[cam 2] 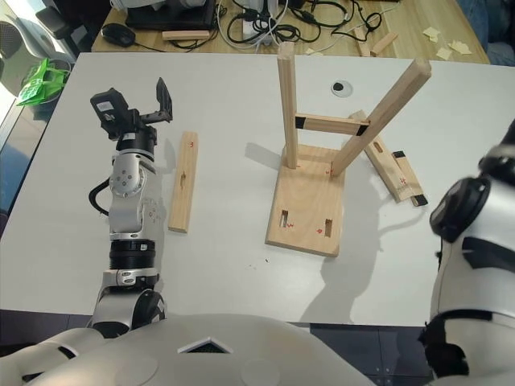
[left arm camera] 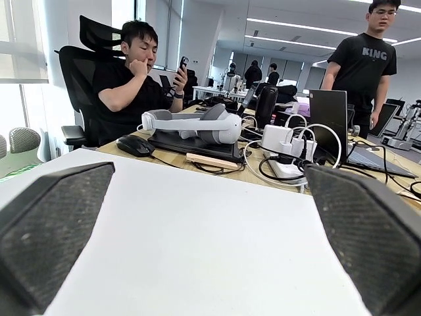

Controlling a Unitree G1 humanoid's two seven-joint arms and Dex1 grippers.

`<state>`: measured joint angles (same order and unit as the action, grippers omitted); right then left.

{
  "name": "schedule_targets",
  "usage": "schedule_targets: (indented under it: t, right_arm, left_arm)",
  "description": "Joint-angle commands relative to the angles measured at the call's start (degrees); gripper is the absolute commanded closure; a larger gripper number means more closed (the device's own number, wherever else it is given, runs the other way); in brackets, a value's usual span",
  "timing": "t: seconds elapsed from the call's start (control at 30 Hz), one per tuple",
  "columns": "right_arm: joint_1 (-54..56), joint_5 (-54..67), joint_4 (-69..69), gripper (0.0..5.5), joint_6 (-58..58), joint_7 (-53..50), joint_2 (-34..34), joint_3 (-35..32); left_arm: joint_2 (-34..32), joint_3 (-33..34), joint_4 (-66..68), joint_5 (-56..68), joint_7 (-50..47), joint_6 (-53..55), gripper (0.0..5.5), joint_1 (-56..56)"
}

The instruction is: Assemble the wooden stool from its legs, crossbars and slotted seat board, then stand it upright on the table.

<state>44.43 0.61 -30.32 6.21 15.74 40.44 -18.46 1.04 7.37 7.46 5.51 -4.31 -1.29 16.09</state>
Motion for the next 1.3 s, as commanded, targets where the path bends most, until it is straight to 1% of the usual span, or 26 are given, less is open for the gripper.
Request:
schedule_targets:
  t: [0.03,0.07,0.17,0.3,0.4,0.57,0.6,0.63,0.67,0.7,0.83,0.93,1.03,1.13,1.23,1.27,1.3]
  right_arm:
    - [-23.86,4.63,7.67,4.90,-5.74,7.50,-1.93,-2.00]
    - [-28.55,5.30,9.04,4.81,-6.11,8.59,-2.42,-2.33]
    - [-37.92,6.51,11.84,4.31,-5.74,9.35,-3.07,-3.95]
    - [-50.33,7.56,15.66,3.65,-4.32,14.21,-1.88,-5.08]
    - [-54.15,7.82,13.36,3.21,-4.31,16.52,-0.96,-5.82]
    - [-57.65,8.82,13.72,2.41,-5.01,20.60,-1.29,-4.56]
    - [-58.10,9.26,14.24,2.12,-6.60,21.03,-1.58,-4.42]
    - [-58.57,9.67,14.50,2.05,-9.17,21.10,-1.92,-4.11]
    - [-58.81,9.83,14.32,1.82,-11.16,21.07,-2.07,-3.75]
    - [-58.96,10.06,13.72,1.74,-14.02,20.92,-2.10,-3.47]
    - [-56.73,12.08,10.24,1.74,-26.95,20.69,-2.13,-2.31]
    - [-51.62,12.75,6.77,1.74,-32.54,18.86,-2.76,-1.29]
    - [-47.21,12.31,3.70,1.74,-35.37,17.06,-3.36,-0.03]
    - [-44.11,11.23,0.56,1.74,-35.21,16.69,-4.06,2.25]
    - [-44.44,11.23,0.62,2.20,-36.77,18.22,-3.67,4.76]
    - [-45.07,11.54,1.22,2.50,-38.06,18.73,-3.45,5.40]
    - [-45.85,12.05,2.06,2.62,-40.06,18.97,-3.23,5.88]
  left_arm:
    - [0.33,0.34,-1.19,0.50,-0.10,-0.64,0.10,-1.13]
    - [0.33,0.35,-1.30,0.58,-0.04,-0.70,0.10,-1.31]
    - [0.39,0.48,-1.55,0.79,0.03,-0.71,0.10,-1.59]
    - [0.32,0.44,-1.34,0.74,-0.08,-0.75,0.10,-1.35]
    - [0.29,0.32,-1.72,0.67,0.00,-0.72,0.10,-1.51]
    - [0.09,0.14,-2.14,0.65,0.22,-0.17,0.10,-1.42]
    - [0.02,0.13,-2.23,0.66,0.30,-0.05,0.10,-1.42]
    - [-0.07,0.09,-2.32,0.65,0.37,0.13,0.10,-1.38]
    - [-0.13,0.05,-2.37,0.61,0.40,0.26,0.10,-1.34]
    - [-0.21,0.03,-2.49,0.61,0.46,0.42,0.10,-1.35]
    - [-0.51,-0.11,-3.15,0.47,0.58,1.00,0.10,-1.58]
    - [-0.85,-0.25,-3.50,0.42,0.89,1.58,0.10,-1.59]
    - [-1.19,-0.40,-3.72,0.42,1.29,2.11,0.10,-1.55]
    - [-1.53,-0.51,-4.11,0.41,1.67,2.65,0.10,-1.65]
    - [-1.74,-0.68,-4.44,0.30,1.91,3.19,0.10,-1.76]
    - [-1.77,-0.72,-4.57,0.25,1.95,3.37,0.10,-1.84]
    - [-1.79,-0.76,-4.75,0.16,1.98,3.56,0.10,-1.99]
